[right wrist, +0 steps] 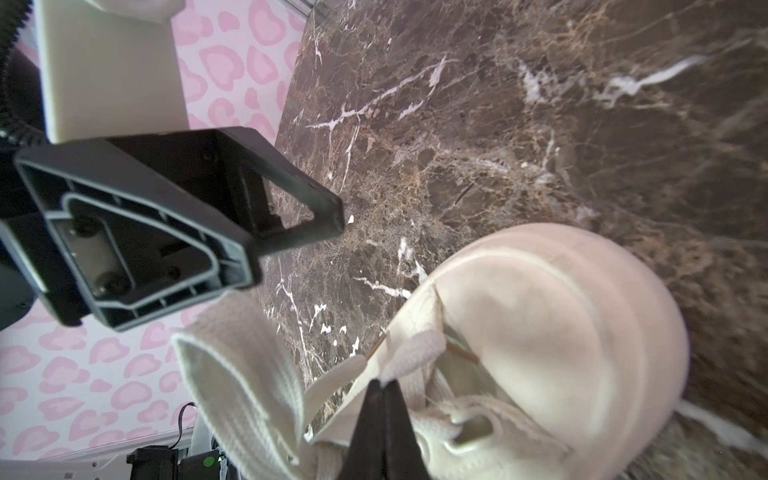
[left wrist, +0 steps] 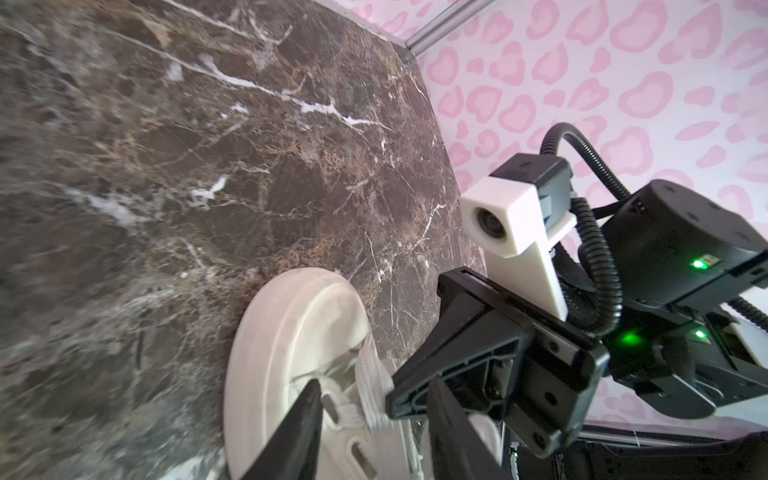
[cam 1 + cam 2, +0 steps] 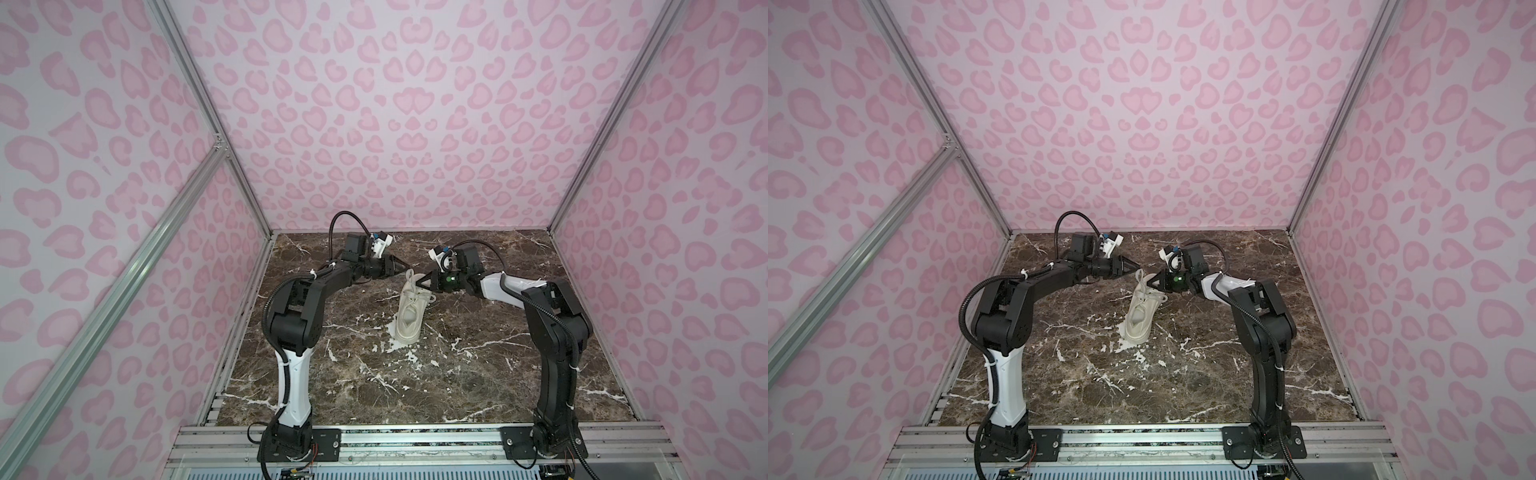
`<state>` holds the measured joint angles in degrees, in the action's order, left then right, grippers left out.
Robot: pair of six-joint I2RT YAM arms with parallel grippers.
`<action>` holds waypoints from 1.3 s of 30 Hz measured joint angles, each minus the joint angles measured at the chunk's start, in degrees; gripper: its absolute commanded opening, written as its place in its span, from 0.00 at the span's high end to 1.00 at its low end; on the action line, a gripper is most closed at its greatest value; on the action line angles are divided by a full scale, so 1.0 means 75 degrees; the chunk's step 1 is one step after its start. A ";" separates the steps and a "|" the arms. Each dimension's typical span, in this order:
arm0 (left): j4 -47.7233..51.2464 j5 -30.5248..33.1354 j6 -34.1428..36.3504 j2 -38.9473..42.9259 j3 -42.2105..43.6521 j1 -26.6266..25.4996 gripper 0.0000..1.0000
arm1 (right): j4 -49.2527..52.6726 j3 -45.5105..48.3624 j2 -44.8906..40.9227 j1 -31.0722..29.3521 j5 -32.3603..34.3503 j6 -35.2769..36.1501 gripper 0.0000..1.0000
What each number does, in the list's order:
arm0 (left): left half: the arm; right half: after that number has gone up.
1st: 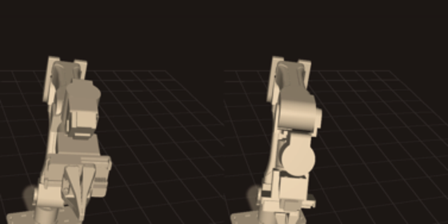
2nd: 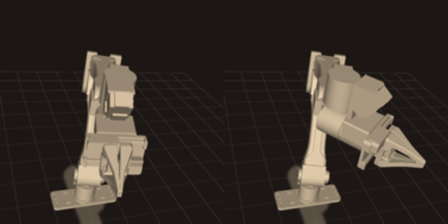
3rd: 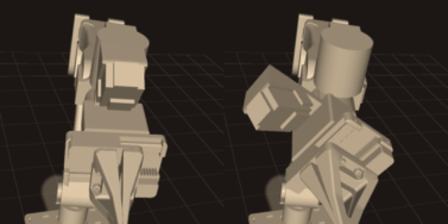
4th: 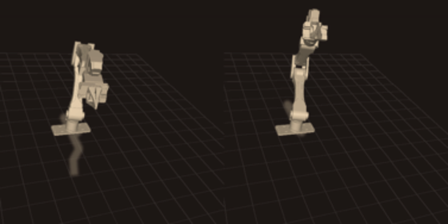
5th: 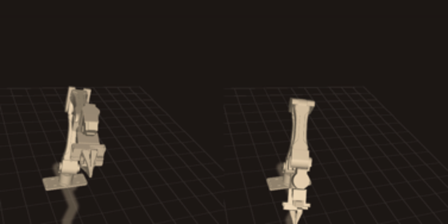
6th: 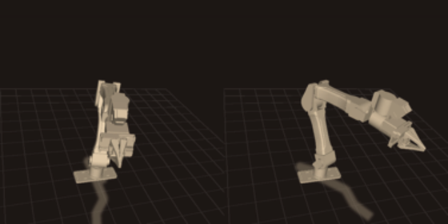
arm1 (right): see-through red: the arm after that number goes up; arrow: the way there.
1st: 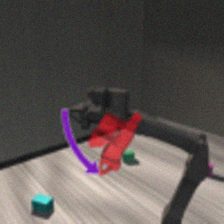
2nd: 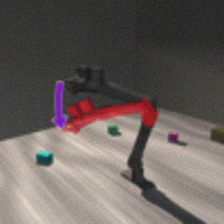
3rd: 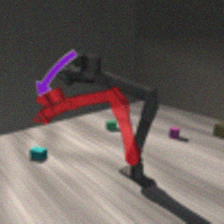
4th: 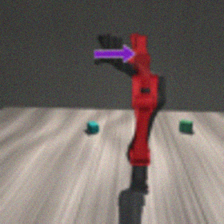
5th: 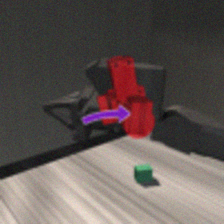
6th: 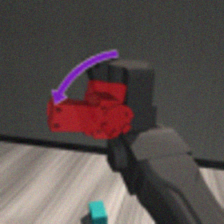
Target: Tie the shoes
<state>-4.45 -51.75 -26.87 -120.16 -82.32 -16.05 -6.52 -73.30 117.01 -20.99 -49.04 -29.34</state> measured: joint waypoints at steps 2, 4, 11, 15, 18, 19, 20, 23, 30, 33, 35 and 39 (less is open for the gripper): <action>0.0012 0.0108 0.0067 0.0210 0.0207 0.0064 0.55 | -0.0009 0.0006 -0.0003 0.0000 0.0020 0.0000 1.00; 0.0015 0.0166 0.0143 0.0428 0.0449 0.0070 0.55 | -0.0009 0.0006 -0.0003 0.0000 0.0032 0.0000 1.00; -0.0064 0.0268 0.0184 0.1037 0.1396 0.0096 0.54 | -0.0009 0.0003 -0.0017 0.0000 0.0111 0.0000 1.00; -0.0207 0.0265 0.0105 0.1099 0.1501 -0.0023 0.54 | 0.0000 -0.0017 -0.0017 0.0000 0.0125 0.0012 1.00; -0.0254 0.0204 0.0105 0.1157 0.1515 -0.0184 0.54 | 0.0009 -0.0050 -0.0017 0.0000 0.0140 0.0055 1.00; -0.0262 0.0184 0.0108 0.1183 0.1521 -0.0233 0.54 | 0.0012 -0.0055 -0.0017 0.0000 0.0140 0.0058 1.00; -0.0265 0.0152 0.0108 0.1198 0.1521 -0.0277 0.54 | 0.0023 -0.0064 -0.0017 0.0000 0.0140 0.0067 1.00; -0.0268 0.0131 0.0157 0.1212 0.1513 -0.0379 0.54 | 0.0082 -0.0108 -0.0017 0.0000 0.0140 0.0090 1.00; -0.0128 0.0341 0.0274 0.1099 0.1215 -0.0530 0.54 | 0.0149 -0.0154 -0.0020 0.0003 0.0140 0.0146 1.00; -0.0093 0.0370 0.0274 0.1000 0.1151 -0.0603 0.60 | 0.0248 -0.0152 -0.0055 0.0003 0.0143 0.0172 1.00; -0.0082 0.0376 0.0271 0.0962 0.1116 -0.0618 0.67 | 0.0248 -0.0149 -0.0079 0.0000 0.0143 0.0178 1.00; -0.0044 0.0385 0.0268 0.0935 0.1105 -0.0659 0.79 | 0.0242 -0.0079 -0.0134 0.0003 0.0184 0.0192 1.00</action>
<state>-4.78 -48.86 -24.86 -113.14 -74.04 -20.99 -4.71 -73.89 116.01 -20.97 -47.66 -27.90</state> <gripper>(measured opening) 0.273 0.049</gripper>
